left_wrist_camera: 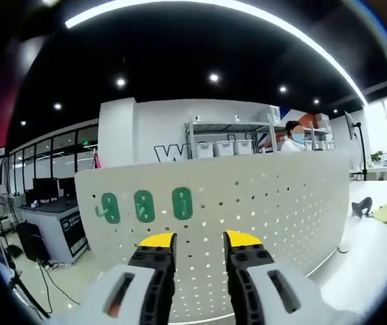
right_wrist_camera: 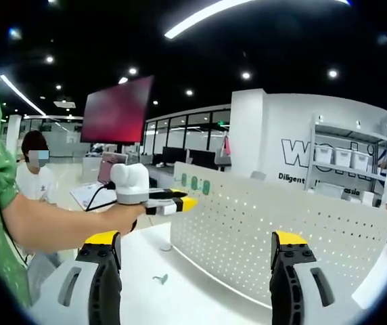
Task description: Insert the hook assembly into the mounting plate slot until the hook locks in place.
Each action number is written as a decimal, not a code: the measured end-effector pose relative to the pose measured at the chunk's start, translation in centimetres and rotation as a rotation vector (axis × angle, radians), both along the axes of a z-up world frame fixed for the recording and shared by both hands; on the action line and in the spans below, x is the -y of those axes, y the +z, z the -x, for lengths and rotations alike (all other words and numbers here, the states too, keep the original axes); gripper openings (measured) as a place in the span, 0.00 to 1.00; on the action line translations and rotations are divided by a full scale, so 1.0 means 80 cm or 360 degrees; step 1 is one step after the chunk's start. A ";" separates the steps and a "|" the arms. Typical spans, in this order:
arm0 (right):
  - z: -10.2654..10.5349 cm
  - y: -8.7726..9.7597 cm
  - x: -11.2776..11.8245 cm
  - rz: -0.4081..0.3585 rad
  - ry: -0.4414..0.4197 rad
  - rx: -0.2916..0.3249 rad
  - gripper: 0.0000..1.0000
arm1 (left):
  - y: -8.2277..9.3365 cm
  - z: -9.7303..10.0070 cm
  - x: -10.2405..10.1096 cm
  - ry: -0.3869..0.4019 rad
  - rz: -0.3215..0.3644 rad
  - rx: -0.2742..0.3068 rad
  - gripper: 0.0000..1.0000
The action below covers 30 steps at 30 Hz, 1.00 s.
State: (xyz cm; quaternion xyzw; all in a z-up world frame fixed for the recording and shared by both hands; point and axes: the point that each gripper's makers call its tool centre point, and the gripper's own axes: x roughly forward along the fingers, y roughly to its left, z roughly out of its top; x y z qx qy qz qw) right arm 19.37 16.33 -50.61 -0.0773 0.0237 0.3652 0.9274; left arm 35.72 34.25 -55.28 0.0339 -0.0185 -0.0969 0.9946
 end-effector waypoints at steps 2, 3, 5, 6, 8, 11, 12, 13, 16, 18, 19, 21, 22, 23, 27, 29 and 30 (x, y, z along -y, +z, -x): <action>0.002 -0.002 -0.001 0.0000 0.0003 -0.0002 0.94 | -0.004 0.008 -0.001 -0.0004 -0.0004 -0.0010 0.28; 0.002 -0.003 -0.001 0.0001 0.0004 -0.0006 0.94 | -0.005 0.013 -0.002 -0.0005 -0.0007 -0.0013 0.28; 0.003 -0.005 -0.002 0.0003 0.0006 -0.0010 0.94 | -0.007 0.020 -0.003 -0.0012 -0.0007 -0.0018 0.28; 0.004 -0.007 -0.003 0.0003 0.0007 -0.0017 0.94 | -0.008 0.023 -0.002 -0.0014 -0.0008 -0.0019 0.28; 0.004 -0.010 -0.003 0.0003 0.0008 -0.0026 0.94 | -0.011 0.032 -0.001 -0.0020 -0.0016 -0.0024 0.28; 0.005 -0.014 -0.005 0.0005 0.0012 -0.0038 0.94 | -0.016 0.042 0.000 -0.0029 -0.0021 -0.0034 0.28; 0.006 -0.016 -0.005 0.0007 0.0014 -0.0043 0.94 | -0.017 0.045 0.000 -0.0030 -0.0019 -0.0037 0.27; 0.006 -0.017 -0.006 0.0008 0.0015 -0.0045 0.94 | -0.020 0.048 0.000 -0.0031 -0.0021 -0.0042 0.27; 0.006 -0.022 -0.006 0.0011 0.0017 -0.0058 0.94 | -0.026 0.056 0.000 -0.0035 -0.0022 -0.0058 0.27; 0.006 -0.027 -0.005 0.0015 0.0014 -0.0070 0.94 | -0.031 0.063 0.001 -0.0038 -0.0018 -0.0068 0.27; 0.006 -0.030 -0.004 0.0016 0.0013 -0.0079 0.93 | -0.033 0.065 0.001 -0.0039 -0.0019 -0.0074 0.27; 0.006 -0.034 -0.004 0.0017 0.0014 -0.0093 0.93 | -0.040 0.071 0.002 -0.0045 -0.0021 -0.0087 0.27; 0.007 -0.035 -0.004 0.0018 0.0014 -0.0096 0.93 | -0.044 0.074 0.002 -0.0048 -0.0022 -0.0100 0.27; 0.006 -0.038 -0.004 0.0021 0.0015 -0.0103 0.93 | -0.047 0.077 0.002 -0.0050 -0.0025 -0.0108 0.27; 0.006 -0.049 -0.004 0.0025 0.0016 -0.0137 0.93 | -0.057 0.086 0.003 -0.0059 -0.0022 -0.0134 0.27; 0.006 -0.055 -0.004 0.0028 0.0017 -0.0152 0.93 | -0.063 0.092 0.004 -0.0066 -0.0025 -0.0149 0.27; 0.005 -0.057 -0.004 0.0028 0.0017 -0.0158 0.93 | -0.066 0.095 0.004 -0.0070 -0.0029 -0.0155 0.27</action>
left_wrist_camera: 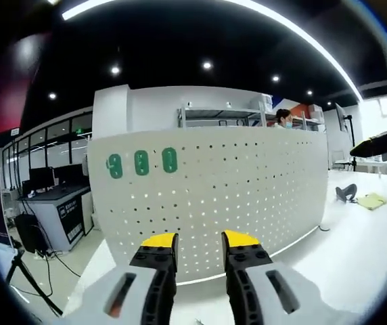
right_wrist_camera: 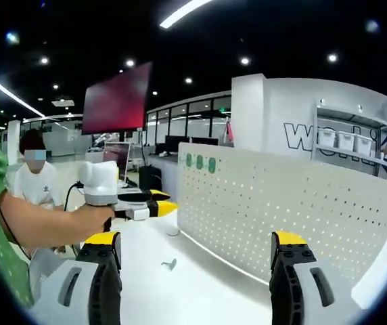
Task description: Insert the hook assembly into the mounting plate slot until the hook locks in place.
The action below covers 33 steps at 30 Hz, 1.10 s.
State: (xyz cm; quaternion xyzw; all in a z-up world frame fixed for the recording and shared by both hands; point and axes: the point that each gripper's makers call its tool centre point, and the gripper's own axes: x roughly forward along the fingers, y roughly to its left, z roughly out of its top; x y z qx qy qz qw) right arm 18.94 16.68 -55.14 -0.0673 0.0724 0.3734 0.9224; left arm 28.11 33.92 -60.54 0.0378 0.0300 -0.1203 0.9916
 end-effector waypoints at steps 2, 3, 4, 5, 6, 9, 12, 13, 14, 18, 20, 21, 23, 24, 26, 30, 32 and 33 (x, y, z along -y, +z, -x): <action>-0.001 -0.006 0.000 0.0000 -0.0003 -0.0019 0.93 | -0.007 0.006 0.000 -0.0006 0.0001 -0.0021 0.27; -0.001 -0.009 0.000 0.0001 -0.0003 -0.0028 0.93 | -0.010 0.008 0.000 -0.0008 0.0001 -0.0027 0.27; -0.001 -0.014 -0.001 0.0002 -0.0002 -0.0044 0.93 | -0.014 0.011 0.000 -0.0009 0.0004 -0.0034 0.27; -0.001 -0.017 -0.002 0.0003 0.0000 -0.0051 0.93 | -0.019 0.014 0.000 -0.0012 0.0005 -0.0053 0.27; -0.001 -0.022 -0.003 0.0006 0.0004 -0.0065 0.93 | -0.023 0.017 0.000 -0.0013 0.0006 -0.0061 0.27; -0.001 -0.034 -0.007 0.0018 0.0012 -0.0099 0.93 | -0.038 0.027 -0.003 -0.0011 0.0012 -0.0100 0.26; -0.001 -0.048 -0.011 0.0023 0.0021 -0.0140 0.93 | -0.049 0.035 -0.005 -0.0012 0.0007 -0.0129 0.26; -0.002 -0.052 -0.012 0.0023 0.0022 -0.0152 0.93 | -0.055 0.039 -0.006 -0.0010 0.0007 -0.0144 0.26; -0.002 -0.058 -0.013 0.0027 0.0024 -0.0170 0.93 | -0.059 0.042 -0.007 -0.0010 0.0007 -0.0153 0.26; 0.000 -0.073 -0.020 0.0038 0.0040 -0.0209 0.93 | -0.076 0.052 -0.013 0.0002 0.0014 -0.0199 0.26; 0.000 -0.079 -0.022 0.0046 0.0044 -0.0221 0.93 | -0.081 0.055 -0.014 0.0003 0.0009 -0.0212 0.26; 0.000 -0.084 -0.023 0.0057 0.0046 -0.0230 0.93 | -0.083 0.057 -0.014 0.0002 0.0012 -0.0218 0.26; 0.000 -0.090 -0.023 0.0079 0.0045 -0.0239 0.93 | -0.089 0.060 -0.015 0.0001 0.0007 -0.0233 0.26; -0.001 -0.093 -0.024 0.0086 0.0045 -0.0244 0.93 | -0.091 0.062 -0.014 -0.0004 0.0008 -0.0241 0.26; 0.000 -0.099 -0.025 0.0086 0.0052 -0.0261 0.92 | -0.093 0.065 -0.014 -0.0008 0.0004 -0.0246 0.26; 0.000 -0.110 -0.031 0.0096 0.0063 -0.0290 0.92 | -0.098 0.072 -0.015 -0.0018 -0.0006 -0.0258 0.26; -0.001 -0.115 -0.033 0.0101 0.0071 -0.0304 0.92 | -0.100 0.076 -0.017 -0.0020 -0.0007 -0.0264 0.26; -0.002 -0.119 -0.035 0.0107 0.0073 -0.0313 0.92 | -0.101 0.078 -0.018 -0.0019 -0.0007 -0.0267 0.26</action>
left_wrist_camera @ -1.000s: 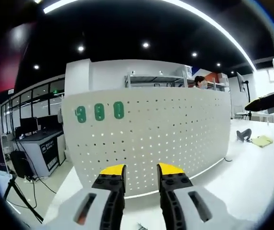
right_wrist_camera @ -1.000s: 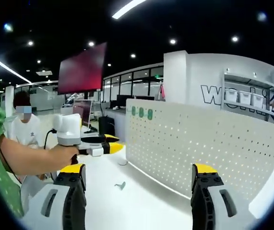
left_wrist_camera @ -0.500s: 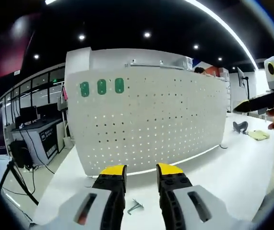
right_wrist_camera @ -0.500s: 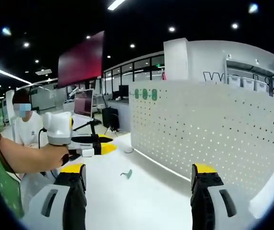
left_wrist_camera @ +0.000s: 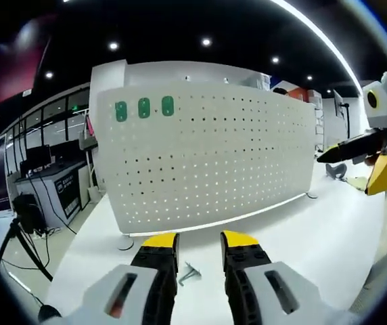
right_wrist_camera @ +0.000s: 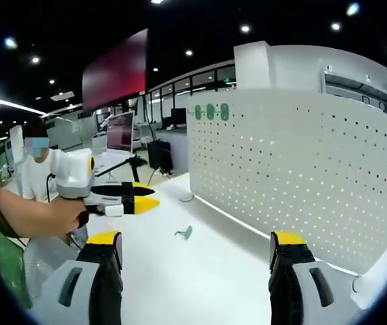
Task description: Insert the hook assembly into the mounting plate slot until the hook locks in place.
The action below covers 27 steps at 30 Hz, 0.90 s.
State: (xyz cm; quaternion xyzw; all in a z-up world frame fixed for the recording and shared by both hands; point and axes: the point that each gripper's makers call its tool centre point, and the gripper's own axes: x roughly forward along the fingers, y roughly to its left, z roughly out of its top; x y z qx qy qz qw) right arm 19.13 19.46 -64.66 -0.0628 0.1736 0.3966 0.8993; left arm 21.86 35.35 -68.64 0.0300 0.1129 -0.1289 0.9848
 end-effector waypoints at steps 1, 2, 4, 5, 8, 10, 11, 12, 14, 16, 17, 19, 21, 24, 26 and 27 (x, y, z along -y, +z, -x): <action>-0.001 -0.001 -0.001 0.0002 0.0001 -0.0002 0.92 | -0.002 0.003 -0.001 0.0000 -0.0002 -0.0007 0.26; -0.002 -0.004 -0.002 0.0006 0.0006 -0.0010 0.92 | -0.003 0.005 -0.002 -0.0002 -0.0001 -0.0009 0.26; -0.005 -0.010 -0.006 0.0012 0.0012 -0.0024 0.92 | -0.004 0.010 -0.003 -0.0003 -0.0003 -0.0017 0.25; -0.007 -0.013 -0.008 0.0015 0.0014 -0.0029 0.91 | -0.004 0.011 -0.004 -0.0004 -0.0003 -0.0016 0.25; -0.012 -0.025 -0.014 0.0028 0.0027 -0.0056 0.91 | -0.006 0.017 -0.005 -0.0013 -0.0008 -0.0024 0.25; -0.017 -0.035 -0.020 0.0048 0.0039 -0.0062 0.90 | -0.006 0.021 -0.005 -0.0021 -0.0008 -0.0025 0.25; -0.021 -0.041 -0.023 0.0063 0.0042 -0.0071 0.89 | -0.007 0.022 -0.005 -0.0022 -0.0009 -0.0026 0.25; -0.022 -0.047 -0.025 0.0079 0.0046 -0.0089 0.88 | -0.008 0.025 -0.005 -0.0023 -0.0009 -0.0029 0.25; -0.025 -0.055 -0.033 0.0090 0.0063 -0.0098 0.88 | -0.010 0.029 -0.005 -0.0029 -0.0005 -0.0035 0.25; -0.028 -0.064 -0.041 0.0104 0.0081 -0.0112 0.87 | -0.011 0.031 -0.006 -0.0030 -0.0004 -0.0041 0.24; -0.030 -0.069 -0.045 0.0112 0.0089 -0.0120 0.86 | -0.012 0.031 -0.007 -0.0030 -0.0002 -0.0041 0.24; -0.033 -0.076 -0.052 0.0122 0.0097 -0.0118 0.85 | -0.012 0.033 -0.007 -0.0031 -0.0002 -0.0042 0.24; -0.036 -0.082 -0.057 0.0131 0.0107 -0.0125 0.83 | -0.013 0.035 -0.005 -0.0038 -0.0009 -0.0045 0.24; -0.040 -0.093 -0.066 0.0138 0.0124 -0.0138 0.80 | -0.016 0.036 -0.003 -0.0049 -0.0001 -0.0054 0.24; -0.043 -0.101 -0.072 0.0145 0.0133 -0.0146 0.76 | -0.018 0.035 -0.003 -0.0054 0.0003 -0.0062 0.24; -0.045 -0.104 -0.076 0.0144 0.0135 -0.0149 0.75 | -0.019 0.035 -0.003 -0.0057 0.0003 -0.0064 0.24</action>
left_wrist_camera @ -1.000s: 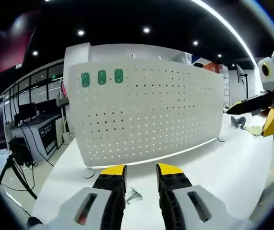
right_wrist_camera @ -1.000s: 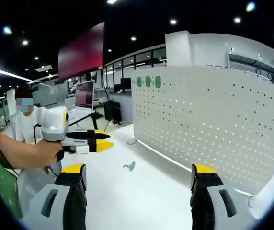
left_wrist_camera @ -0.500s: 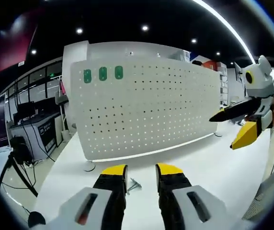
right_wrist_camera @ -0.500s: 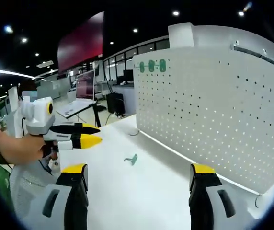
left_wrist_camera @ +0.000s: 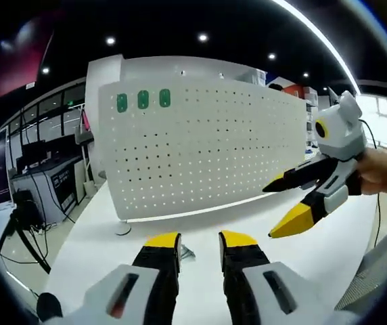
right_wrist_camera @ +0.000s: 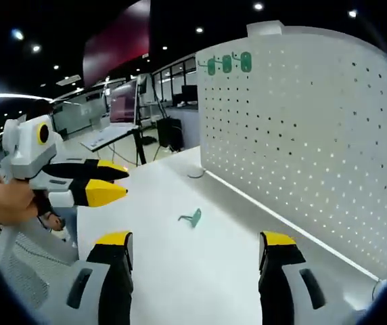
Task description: Insert the hook assembly into the mounting plate slot until the hook locks in place.
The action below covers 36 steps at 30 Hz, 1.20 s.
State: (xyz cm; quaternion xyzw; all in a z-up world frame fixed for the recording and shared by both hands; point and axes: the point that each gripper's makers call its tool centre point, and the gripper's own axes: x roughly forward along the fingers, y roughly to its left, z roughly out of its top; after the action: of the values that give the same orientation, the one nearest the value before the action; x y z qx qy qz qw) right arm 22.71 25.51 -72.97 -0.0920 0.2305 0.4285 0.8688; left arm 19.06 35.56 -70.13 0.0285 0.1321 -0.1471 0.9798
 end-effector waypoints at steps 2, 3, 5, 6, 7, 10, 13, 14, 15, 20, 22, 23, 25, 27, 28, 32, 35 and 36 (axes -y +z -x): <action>-0.001 -0.004 -0.007 -0.0009 0.0009 -0.0014 0.71 | 0.000 0.000 0.001 -0.0004 0.0005 0.0000 0.23; -0.002 -0.006 -0.010 -0.0016 0.0014 -0.0014 0.70 | -0.001 -0.001 0.001 -0.0005 0.0003 -0.0002 0.23; -0.004 -0.013 -0.016 -0.0010 0.0025 -0.0029 0.66 | -0.002 -0.001 0.001 -0.0008 0.0011 -0.0005 0.23; -0.004 -0.015 -0.019 -0.0007 0.0031 -0.0031 0.65 | -0.003 -0.001 0.001 -0.0011 0.0013 -0.0009 0.23; -0.004 -0.017 -0.022 -0.0007 0.0036 -0.0033 0.63 | -0.003 -0.001 0.001 -0.0013 0.0013 -0.0010 0.23; -0.005 -0.024 -0.030 -0.0003 0.0052 -0.0046 0.60 | -0.004 -0.002 0.001 -0.0018 0.0018 -0.0013 0.23; -0.010 -0.032 -0.036 0.0008 0.0062 -0.0041 0.55 | -0.005 -0.003 0.001 -0.0018 0.0028 -0.0018 0.23; -0.011 -0.034 -0.037 0.0008 0.0062 -0.0046 0.55 | -0.006 -0.003 0.001 -0.0020 0.0027 -0.0018 0.23; -0.012 -0.038 -0.039 0.0007 0.0060 -0.0058 0.54 | -0.006 -0.003 0.001 -0.0022 0.0027 -0.0018 0.23; -0.017 -0.053 -0.046 0.0028 0.0060 -0.0078 0.49 | -0.006 -0.002 0.004 -0.0033 0.0029 -0.0022 0.23; -0.019 -0.058 -0.047 0.0034 0.0057 -0.0082 0.47 | -0.007 -0.003 0.005 -0.0037 0.0030 -0.0024 0.23; -0.020 -0.062 -0.048 0.0038 0.0054 -0.0092 0.47 | -0.007 -0.003 0.006 -0.0041 0.0027 -0.0025 0.23; -0.022 -0.066 -0.050 0.0039 0.0052 -0.0104 0.46 | -0.008 -0.003 0.006 -0.0043 0.0028 -0.0027 0.23; -0.023 -0.071 -0.054 0.0034 0.0054 -0.0115 0.42 | -0.008 -0.003 0.006 -0.0042 0.0028 -0.0030 0.23; -0.023 -0.073 -0.056 0.0034 0.0059 -0.0121 0.40 | -0.009 -0.003 0.006 -0.0041 0.0032 -0.0031 0.23; -0.026 -0.081 -0.067 0.0032 0.0073 -0.0138 0.38 | -0.011 -0.003 0.004 -0.0037 0.0032 -0.0043 0.23; -0.027 -0.084 -0.076 0.0031 0.0093 -0.0141 0.34 | -0.011 -0.003 0.005 -0.0042 0.0035 -0.0045 0.23; -0.028 -0.087 -0.081 0.0037 0.0106 -0.0136 0.32 | -0.011 -0.003 0.006 -0.0045 0.0037 -0.0047 0.23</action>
State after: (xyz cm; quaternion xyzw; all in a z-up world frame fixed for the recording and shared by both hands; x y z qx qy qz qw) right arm 24.93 31.96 -79.95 -0.0914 0.2692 0.4581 0.8422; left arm 19.28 35.06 -71.03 0.0169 0.1445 -0.1627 0.9759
